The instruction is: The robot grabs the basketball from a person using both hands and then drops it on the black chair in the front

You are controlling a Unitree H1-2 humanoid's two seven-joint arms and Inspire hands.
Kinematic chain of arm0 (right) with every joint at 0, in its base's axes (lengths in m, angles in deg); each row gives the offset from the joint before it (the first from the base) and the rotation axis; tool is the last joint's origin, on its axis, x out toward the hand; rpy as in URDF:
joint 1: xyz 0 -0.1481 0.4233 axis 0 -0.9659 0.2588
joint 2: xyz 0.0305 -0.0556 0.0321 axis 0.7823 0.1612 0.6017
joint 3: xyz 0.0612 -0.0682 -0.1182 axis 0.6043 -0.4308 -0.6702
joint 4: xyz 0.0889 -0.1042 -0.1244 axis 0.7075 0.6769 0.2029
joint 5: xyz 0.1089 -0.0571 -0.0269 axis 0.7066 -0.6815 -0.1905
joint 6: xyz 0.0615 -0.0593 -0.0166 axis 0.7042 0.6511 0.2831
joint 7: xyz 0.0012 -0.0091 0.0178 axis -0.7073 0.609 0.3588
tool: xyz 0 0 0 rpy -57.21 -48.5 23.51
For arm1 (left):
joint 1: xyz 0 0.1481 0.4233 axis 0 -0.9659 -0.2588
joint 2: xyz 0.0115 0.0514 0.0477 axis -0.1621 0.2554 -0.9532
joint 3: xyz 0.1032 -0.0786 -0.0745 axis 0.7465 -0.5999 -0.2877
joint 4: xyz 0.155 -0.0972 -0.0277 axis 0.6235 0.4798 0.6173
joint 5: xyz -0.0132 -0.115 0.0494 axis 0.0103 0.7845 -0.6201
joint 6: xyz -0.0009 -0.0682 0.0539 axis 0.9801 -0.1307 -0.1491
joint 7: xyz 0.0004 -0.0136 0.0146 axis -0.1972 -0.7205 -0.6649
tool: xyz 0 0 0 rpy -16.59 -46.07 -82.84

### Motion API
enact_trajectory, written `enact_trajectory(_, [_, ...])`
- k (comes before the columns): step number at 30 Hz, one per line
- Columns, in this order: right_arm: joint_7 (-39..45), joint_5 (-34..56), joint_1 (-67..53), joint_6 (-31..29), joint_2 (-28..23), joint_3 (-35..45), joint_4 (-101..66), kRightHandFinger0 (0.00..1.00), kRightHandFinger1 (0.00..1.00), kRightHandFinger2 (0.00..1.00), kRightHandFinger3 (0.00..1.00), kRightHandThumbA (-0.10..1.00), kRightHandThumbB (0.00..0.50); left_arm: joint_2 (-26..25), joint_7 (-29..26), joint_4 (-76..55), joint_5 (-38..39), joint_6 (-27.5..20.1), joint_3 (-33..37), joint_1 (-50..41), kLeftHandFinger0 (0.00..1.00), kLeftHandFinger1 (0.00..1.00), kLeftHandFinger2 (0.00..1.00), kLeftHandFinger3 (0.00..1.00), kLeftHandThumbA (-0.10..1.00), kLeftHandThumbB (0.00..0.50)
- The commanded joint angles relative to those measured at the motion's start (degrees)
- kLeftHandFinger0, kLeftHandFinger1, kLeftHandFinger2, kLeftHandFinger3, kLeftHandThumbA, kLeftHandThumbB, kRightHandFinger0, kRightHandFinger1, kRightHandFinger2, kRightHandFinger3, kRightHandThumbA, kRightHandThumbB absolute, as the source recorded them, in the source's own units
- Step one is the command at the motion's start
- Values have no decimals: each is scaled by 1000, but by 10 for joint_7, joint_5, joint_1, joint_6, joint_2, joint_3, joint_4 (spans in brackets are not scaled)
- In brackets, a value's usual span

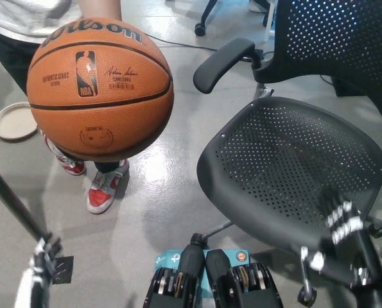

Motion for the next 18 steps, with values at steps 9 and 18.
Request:
enact_trajectory(9, [16, 82, 201, 118, 39, -13, -1, 1000, 1000, 1000, 1000, 1000, 364, -25, -11, -144, 51, 88, -43, 101, 1000, 1000, 1000, 1000, 1000, 203])
enact_trajectory(18, [23, 83, 299, 143, 65, -10, 90, 1000, 1000, 1000, 1000, 1000, 401, -35, -4, -144, 79, 170, -52, 182, 1000, 1000, 1000, 1000, 1000, 219])
